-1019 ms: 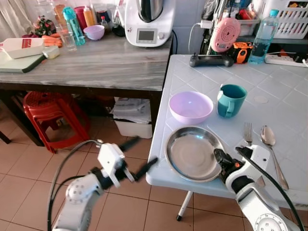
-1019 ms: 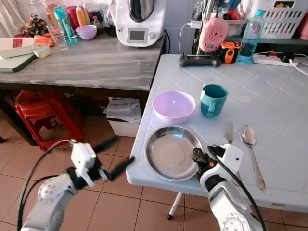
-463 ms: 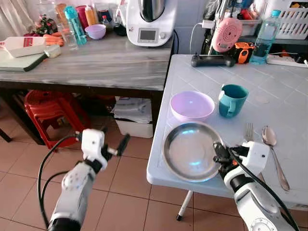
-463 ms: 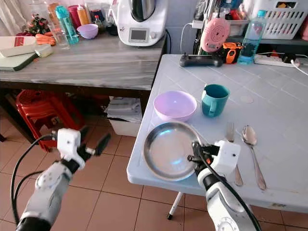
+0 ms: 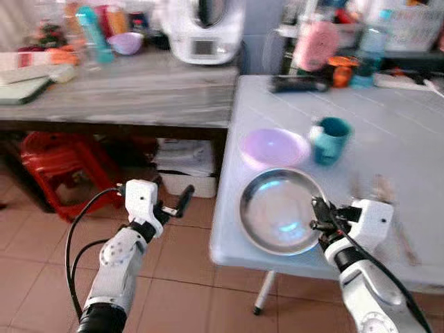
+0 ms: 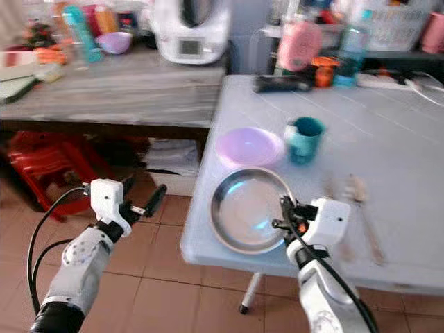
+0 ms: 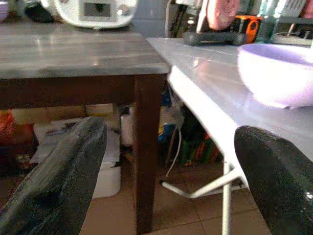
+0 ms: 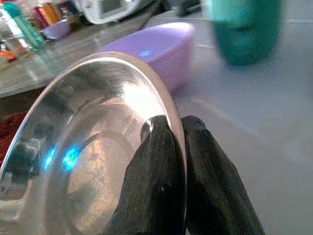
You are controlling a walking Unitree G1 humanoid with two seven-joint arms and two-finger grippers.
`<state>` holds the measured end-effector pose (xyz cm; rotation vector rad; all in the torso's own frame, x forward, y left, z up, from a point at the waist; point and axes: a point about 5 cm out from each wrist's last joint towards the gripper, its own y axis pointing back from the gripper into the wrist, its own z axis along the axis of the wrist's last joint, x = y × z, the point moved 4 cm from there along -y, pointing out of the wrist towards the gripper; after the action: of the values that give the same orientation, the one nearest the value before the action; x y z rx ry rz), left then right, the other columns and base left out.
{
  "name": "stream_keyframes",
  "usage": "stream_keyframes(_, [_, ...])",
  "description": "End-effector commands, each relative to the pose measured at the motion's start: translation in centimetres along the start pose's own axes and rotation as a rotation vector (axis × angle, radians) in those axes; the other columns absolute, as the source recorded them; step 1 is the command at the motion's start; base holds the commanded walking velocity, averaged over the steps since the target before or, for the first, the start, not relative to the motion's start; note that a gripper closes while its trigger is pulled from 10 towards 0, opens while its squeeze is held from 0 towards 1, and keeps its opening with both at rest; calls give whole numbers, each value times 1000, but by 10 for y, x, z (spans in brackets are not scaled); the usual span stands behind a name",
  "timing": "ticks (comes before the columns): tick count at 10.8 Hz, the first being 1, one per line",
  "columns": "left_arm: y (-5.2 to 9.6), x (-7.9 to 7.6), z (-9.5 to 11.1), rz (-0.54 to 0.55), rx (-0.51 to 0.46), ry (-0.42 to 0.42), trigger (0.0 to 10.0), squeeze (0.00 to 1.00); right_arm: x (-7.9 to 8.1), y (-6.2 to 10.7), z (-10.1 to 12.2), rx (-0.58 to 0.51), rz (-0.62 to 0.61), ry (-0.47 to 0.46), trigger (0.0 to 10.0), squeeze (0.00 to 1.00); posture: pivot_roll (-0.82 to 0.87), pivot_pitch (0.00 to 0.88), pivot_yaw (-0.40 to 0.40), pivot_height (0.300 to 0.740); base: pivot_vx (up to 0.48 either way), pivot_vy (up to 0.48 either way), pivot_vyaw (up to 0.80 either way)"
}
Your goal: Setting the table
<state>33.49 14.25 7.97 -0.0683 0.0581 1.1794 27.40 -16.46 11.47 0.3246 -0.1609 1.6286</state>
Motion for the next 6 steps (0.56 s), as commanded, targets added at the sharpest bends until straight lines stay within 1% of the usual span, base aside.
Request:
stream_keyframes(1, [1, 6, 0, 13, 0, -5, 10000, 0, 8, -2, 0, -10, 27, -3, 10000, 0, -23, 0, 75, 740, 0, 398, 0])
stream_keyframes(3, [1, 7, 1, 6, -5, -9, 10000, 0, 9, -3, 0, -20, 33, 12, 10000, 0, -20, 0, 81, 740, 0, 427, 0])
stream_keyframes(6, [-2, 7, 4, 0, -20, -10, 10000, 0, 8, -4, 2, -40, 29, 9, 10000, 0, -19, 0, 84, 740, 0, 457, 0])
